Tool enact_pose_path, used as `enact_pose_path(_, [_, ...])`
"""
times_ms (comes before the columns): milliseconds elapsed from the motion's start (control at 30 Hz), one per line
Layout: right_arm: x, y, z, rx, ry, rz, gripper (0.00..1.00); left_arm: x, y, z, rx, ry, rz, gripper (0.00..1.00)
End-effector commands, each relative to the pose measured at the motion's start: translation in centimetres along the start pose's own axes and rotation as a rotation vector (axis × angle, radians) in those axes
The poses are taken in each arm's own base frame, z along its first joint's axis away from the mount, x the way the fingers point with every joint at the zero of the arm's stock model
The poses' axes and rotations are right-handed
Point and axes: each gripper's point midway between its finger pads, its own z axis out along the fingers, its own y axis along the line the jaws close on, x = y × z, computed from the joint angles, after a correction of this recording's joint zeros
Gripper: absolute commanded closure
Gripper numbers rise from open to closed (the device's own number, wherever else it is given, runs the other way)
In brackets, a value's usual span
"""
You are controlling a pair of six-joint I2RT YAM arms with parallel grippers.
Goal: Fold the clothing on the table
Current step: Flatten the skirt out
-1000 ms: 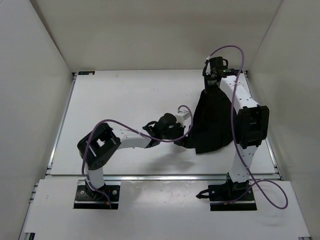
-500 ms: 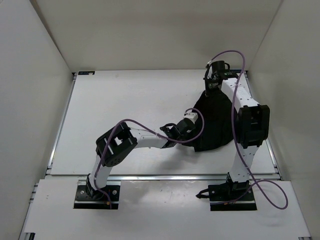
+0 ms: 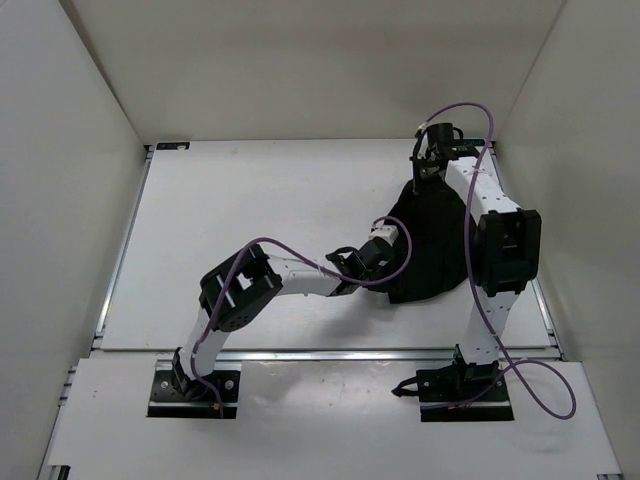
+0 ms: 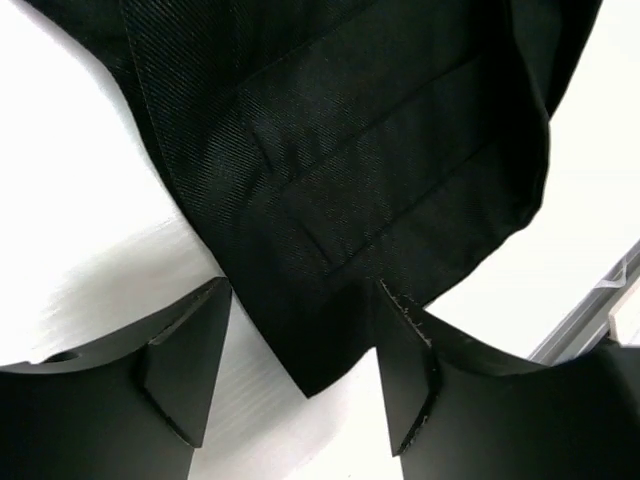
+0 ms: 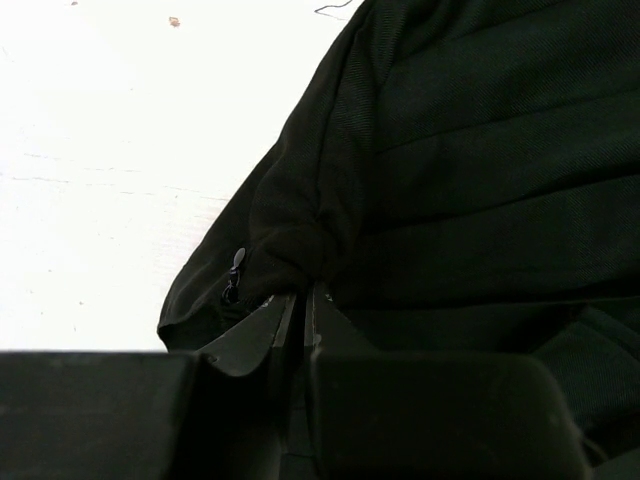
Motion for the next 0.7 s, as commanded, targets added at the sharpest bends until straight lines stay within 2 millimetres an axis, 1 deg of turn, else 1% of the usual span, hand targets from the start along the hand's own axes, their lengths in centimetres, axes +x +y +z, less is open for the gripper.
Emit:
enact_pose_path(0, [-1.9, -0.7, -1.5, 0.011, -0.069, 0.008, 1.00, 3.2, 1.1, -0.6, -0.034, 0.093, -0.014, 0.32])
enact_pose_path(33, [-2.0, -0.4, -1.6, 0.002, -0.070, 0.010, 1.00, 4.0, 1.1, -0.8, -0.038, 0.108, -0.013, 0.34])
enact_pose_path(67, [-2.1, -0.4, -1.6, 0.006, -0.073, 0.001, 1.00, 4.3, 1.1, -0.9, -0.038, 0.112, -0.009, 0.38])
enact_pose_path(100, [-2.3, -0.6, -1.7, 0.010, -0.076, 0.002, 1.00, 4.5, 1.1, -0.8, -0.040, 0.116, -0.008, 0.43])
enact_pose_path(133, [-2.2, -0.1, -1.8, 0.002, -0.073, -0.002, 1.00, 4.6, 1.0, -0.7, -0.042, 0.121, -0.007, 0.44])
enact_pose_path(167, [-2.3, -0.5, -1.6, 0.014, -0.073, 0.001, 1.00, 4.4, 1.1, -0.5, -0.042, 0.126, -0.007, 0.50])
enact_pose_path(200, [-2.3, -0.3, -1.7, 0.007, -0.075, 0.000, 1.00, 4.6, 1.0, -0.4, -0.042, 0.132, -0.009, 0.60])
enact_pose_path(233, [-2.5, -0.4, -1.7, 0.009, -0.079, 0.004, 1.00, 4.8, 1.1, -0.3, -0.045, 0.138, -0.011, 0.64])
enact_pose_path(267, [-2.2, -0.2, -1.5, 0.009, -0.070, -0.003, 1.00, 4.9, 1.1, -0.3, -0.042, 0.145, -0.012, 0.67])
enact_pose_path(300, [-2.6, -0.1, -1.9, 0.009, -0.083, -0.005, 1.00, 5.0, 1.1, -0.1, -0.047, 0.147, -0.011, 0.73])
enact_pose_path(333, [-2.6, -0.2, -1.9, 0.007, -0.082, -0.010, 1.00, 5.1, 1.2, 0.0, -0.049, 0.151, -0.006, 0.79])
enact_pose_path(367, [-2.7, -0.2, -1.8, 0.014, -0.081, -0.002, 1.00, 4.6, 1.2, 0.2, -0.050, 0.144, -0.012, 0.91])
enact_pose_path(400, [-2.7, -0.1, -1.9, 0.012, -0.082, -0.012, 1.00, 4.7, 1.3, 0.2, -0.054, 0.151, -0.014, 1.00])
enact_pose_path(433, [-3.0, 0.2, -2.1, 0.007, -0.086, -0.015, 1.00, 3.9, 1.5, 0.0, -0.062, 0.137, -0.017, 1.00])
enact_pose_path(500, [-3.4, 0.1, -2.4, 0.007, -0.094, -0.007, 1.00, 3.1, 2.5, -0.6, -0.093, 0.124, -0.007, 1.00])
enact_pose_path(533, [-4.2, 0.4, -2.9, 0.000, -0.115, -0.011, 1.00, 2.1, 2.4, -1.0, -0.098, 0.105, 0.007, 1.00])
enact_pose_path(567, [-4.4, 0.4, -3.2, -0.005, -0.115, -0.004, 1.00, 1.7, 2.7, -2.0, -0.102, 0.101, 0.024, 1.00])
enact_pose_path(600, [-5.4, 1.0, -3.8, -0.017, -0.145, -0.005, 1.00, 0.7, 3.6, -3.3, -0.114, 0.084, 0.019, 1.00])
enact_pose_path(633, [-6.4, 1.5, -4.6, -0.030, -0.164, -0.002, 1.00, 0.1, 5.0, -3.9, -0.138, 0.075, 0.026, 1.00])
enact_pose_path(667, [-6.9, 2.0, -5.5, -0.036, -0.172, 0.021, 1.00, -0.1, 6.0, -5.7, -0.143, 0.064, 0.032, 1.00])
